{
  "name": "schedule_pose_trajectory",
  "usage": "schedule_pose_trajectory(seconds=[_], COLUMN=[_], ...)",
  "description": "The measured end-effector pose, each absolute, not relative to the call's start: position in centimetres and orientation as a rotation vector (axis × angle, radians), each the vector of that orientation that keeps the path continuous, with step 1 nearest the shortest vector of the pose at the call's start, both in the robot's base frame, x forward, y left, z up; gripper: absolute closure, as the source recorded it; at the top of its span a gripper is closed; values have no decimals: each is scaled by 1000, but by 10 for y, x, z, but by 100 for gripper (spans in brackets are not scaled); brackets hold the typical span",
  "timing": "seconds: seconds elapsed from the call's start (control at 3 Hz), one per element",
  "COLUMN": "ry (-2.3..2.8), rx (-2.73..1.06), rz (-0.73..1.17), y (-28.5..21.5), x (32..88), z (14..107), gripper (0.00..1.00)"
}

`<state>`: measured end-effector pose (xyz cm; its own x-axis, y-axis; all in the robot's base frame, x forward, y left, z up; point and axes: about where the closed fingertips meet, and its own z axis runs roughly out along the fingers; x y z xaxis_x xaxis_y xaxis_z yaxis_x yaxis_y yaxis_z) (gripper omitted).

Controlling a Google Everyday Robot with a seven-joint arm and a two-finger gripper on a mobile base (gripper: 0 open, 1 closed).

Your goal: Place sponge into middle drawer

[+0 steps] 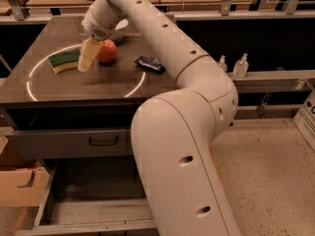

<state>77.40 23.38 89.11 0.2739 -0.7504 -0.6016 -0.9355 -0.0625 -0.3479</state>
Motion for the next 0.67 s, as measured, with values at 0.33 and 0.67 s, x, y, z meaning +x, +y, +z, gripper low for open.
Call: schedule_pose_trajectory(seconds=[0.33,0.67], ry=[1539,1546], rx=[-1899,-1930], rz=[367,395], y=[252,265], x=[773,772], z=[873,860], gripper=[0,0])
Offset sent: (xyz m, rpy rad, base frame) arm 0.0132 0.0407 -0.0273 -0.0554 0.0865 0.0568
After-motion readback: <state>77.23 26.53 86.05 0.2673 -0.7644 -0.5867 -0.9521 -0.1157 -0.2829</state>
